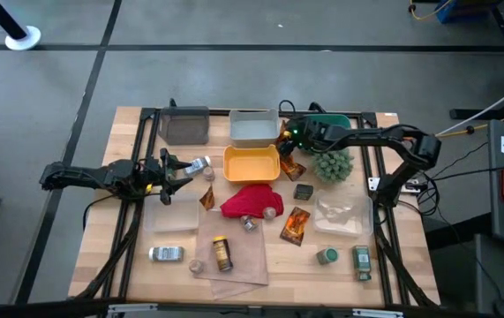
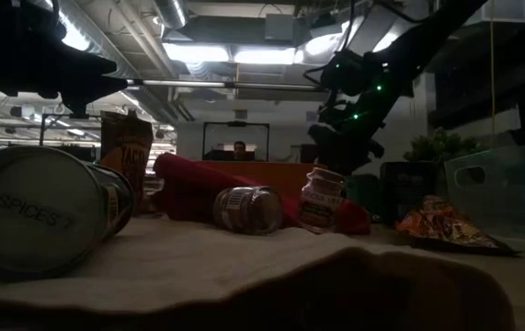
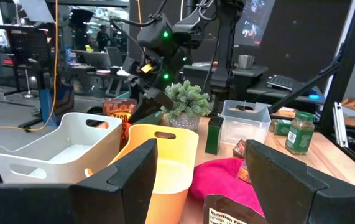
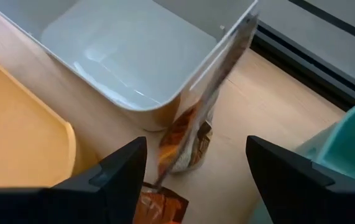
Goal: Sort spices by type
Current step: Put the brown seasoning pack into the green bin
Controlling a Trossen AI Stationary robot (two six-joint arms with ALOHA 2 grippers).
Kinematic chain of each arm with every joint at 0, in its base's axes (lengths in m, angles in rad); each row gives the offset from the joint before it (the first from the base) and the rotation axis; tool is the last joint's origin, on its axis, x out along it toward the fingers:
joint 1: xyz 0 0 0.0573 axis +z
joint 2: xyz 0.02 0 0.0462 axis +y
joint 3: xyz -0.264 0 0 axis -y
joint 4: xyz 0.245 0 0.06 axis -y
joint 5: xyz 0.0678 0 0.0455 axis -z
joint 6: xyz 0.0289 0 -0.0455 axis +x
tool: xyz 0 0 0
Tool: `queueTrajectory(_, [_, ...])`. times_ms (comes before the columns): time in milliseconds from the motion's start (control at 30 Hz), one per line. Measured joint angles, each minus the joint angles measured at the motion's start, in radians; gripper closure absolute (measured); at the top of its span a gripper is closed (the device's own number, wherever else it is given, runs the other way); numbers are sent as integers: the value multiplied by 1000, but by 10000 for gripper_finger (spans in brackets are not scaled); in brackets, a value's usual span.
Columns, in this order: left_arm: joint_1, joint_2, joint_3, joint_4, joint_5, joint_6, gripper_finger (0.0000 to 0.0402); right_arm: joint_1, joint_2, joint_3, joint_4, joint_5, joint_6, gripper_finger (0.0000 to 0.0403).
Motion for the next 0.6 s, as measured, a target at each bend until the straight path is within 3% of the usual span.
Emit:
queueTrajectory(300, [0,0,0,0,0,0,174,-1,50,0,26,-1,0,201])
queueTrajectory(600, [0,0,0,0,0,0,174,-1,58,-1,57,-1,0,323])
